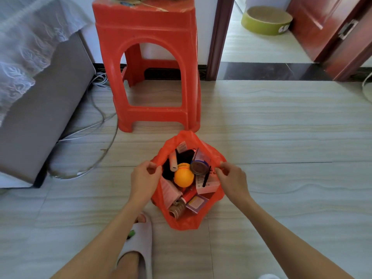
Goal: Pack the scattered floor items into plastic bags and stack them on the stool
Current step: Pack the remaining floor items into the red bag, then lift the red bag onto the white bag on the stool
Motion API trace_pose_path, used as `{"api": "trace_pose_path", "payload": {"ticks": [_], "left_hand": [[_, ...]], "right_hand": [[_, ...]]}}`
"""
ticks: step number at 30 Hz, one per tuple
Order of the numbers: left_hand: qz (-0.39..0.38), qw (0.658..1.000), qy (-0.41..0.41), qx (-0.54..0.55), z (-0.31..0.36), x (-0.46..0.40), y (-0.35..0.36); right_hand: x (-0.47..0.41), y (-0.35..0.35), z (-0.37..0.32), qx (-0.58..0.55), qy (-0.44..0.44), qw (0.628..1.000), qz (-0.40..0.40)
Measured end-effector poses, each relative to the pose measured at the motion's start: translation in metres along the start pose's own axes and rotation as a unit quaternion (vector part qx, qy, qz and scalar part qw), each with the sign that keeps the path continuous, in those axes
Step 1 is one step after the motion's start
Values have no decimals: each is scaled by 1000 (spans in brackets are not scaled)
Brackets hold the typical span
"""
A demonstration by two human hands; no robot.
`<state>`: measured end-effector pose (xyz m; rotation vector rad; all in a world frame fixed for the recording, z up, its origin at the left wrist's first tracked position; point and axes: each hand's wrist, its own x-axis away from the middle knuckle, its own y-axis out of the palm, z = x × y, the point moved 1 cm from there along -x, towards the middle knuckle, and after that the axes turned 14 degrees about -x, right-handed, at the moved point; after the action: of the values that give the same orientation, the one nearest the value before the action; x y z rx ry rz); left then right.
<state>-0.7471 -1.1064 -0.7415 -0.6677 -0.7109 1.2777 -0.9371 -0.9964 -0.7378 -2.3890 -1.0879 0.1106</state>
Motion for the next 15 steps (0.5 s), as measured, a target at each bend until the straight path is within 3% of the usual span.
{"api": "trace_pose_path", "payload": {"ticks": [3,5,8,10,12,15], "left_hand": [[-82,985,-84,123,-7,4,9],[-143,943,-191,230,-7,4,12],[-196,914,-252,251,-6,4,12],[-236,920,-245,195,-3,5,12],[-281,911,-267,140,-4,4,16],[-326,867,-335,171,-6,-6,17]], "right_hand": [[7,-6,9,7,6,1000,-14],[4,-10,12,-43,51,998,3],[-5,-13,21,-151,152,974,71],[-7,-15,27,-250,259,931,57],[-8,-13,28,-363,359,860,1],[-21,-8,39,-407,406,817,-47]]}}
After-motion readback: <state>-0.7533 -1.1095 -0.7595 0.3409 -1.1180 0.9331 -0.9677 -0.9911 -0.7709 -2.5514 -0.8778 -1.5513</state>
